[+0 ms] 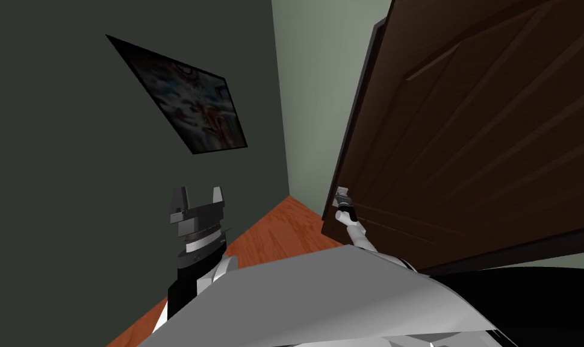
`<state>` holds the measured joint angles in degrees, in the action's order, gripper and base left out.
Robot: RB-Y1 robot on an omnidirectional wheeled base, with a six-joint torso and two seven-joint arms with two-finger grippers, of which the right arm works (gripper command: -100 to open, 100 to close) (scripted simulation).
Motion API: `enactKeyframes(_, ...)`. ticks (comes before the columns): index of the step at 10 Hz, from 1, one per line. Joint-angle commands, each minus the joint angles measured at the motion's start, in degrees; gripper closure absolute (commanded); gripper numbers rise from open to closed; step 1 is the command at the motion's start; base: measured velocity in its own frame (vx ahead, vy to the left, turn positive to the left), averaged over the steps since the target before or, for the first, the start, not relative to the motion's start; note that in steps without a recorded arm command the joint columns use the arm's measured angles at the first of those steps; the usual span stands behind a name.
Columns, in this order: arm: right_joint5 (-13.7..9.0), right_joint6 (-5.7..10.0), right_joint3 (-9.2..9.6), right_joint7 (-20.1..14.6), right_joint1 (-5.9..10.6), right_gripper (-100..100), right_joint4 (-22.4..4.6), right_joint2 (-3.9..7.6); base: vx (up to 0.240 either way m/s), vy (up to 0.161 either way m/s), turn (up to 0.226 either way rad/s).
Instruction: Pull the door open
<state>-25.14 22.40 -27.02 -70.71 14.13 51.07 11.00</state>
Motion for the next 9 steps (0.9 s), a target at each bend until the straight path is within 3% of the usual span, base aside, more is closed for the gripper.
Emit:
enactKeyframes(1, 0.4, -0.12, 1.36, -0.4, -0.21, 100, 0.8, -0.32, -0.244, -0.019, 0.09)
enactKeyframes(6, 1.3, -0.32, 4.96, -1.5, -0.06, 100, 1.7, -1.2, -0.251, -0.017, 0.07)
enactKeyframes(7, 1.2, -0.37, 4.58, -1.4, -0.06, 100, 1.0, -1.12, -0.095, -0.02, 0.035)
enactKeyframes(9, 1.5, -0.49, 6.15, -2.5, -0.41, 100, 1.1, -0.81, -0.198, -0.019, 0.115)
